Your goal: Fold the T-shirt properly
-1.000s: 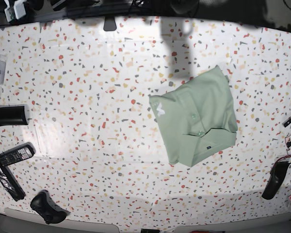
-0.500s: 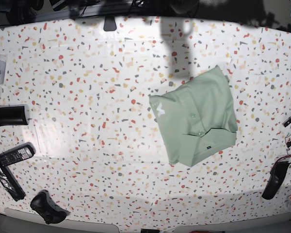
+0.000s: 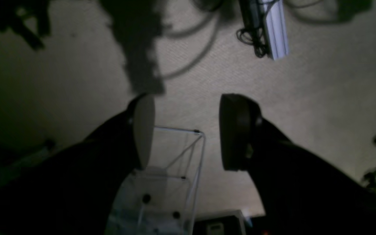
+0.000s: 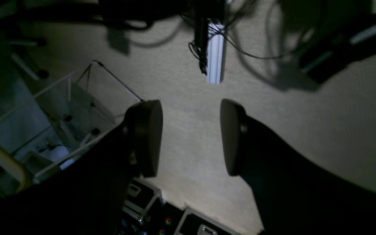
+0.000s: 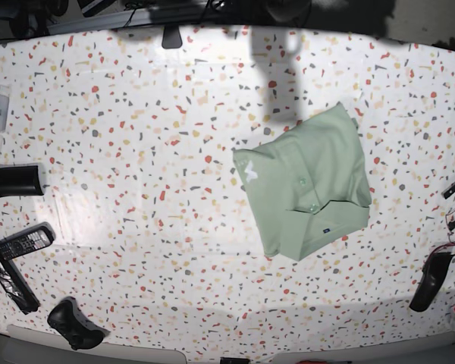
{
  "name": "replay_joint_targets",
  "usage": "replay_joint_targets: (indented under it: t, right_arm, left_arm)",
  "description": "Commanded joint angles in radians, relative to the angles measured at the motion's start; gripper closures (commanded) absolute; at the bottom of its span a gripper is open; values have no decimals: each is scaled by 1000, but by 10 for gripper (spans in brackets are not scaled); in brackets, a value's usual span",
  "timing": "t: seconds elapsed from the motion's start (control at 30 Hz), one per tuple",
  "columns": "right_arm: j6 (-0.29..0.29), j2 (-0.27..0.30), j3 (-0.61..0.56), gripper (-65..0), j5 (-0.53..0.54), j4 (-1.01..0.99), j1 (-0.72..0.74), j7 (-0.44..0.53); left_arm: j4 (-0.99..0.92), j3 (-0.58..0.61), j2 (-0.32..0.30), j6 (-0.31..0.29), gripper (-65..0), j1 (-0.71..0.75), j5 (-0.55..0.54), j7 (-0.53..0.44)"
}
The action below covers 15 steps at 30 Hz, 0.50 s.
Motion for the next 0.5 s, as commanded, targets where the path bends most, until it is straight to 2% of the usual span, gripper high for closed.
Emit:
replay_joint_targets:
  t: [0.0,0.17,0.27,0.37,0.47]
  right_arm:
    - [7,6,-29,-280,-13,-38,22,23]
    - [7,5,-182,-280,-139,-320,232,198]
    - [7,0,-249,-280,-202,-481,363,234]
    - [-36,1,-303,-280,-264,-634,475,296]
    - [-90,1,-344,-280,-321,-763,564,338]
  left_arm:
    - [-61,7,19,-5,-290,-33,-8,-6]
    - [-454,18,135,-5,-290,-267,-8,-43]
    - [-632,18,177,-5,-290,-346,-6,-107]
    - [-739,18,205,-5,-290,-389,19,-178]
    - [-775,18,226,-5,-290,-418,45,-202]
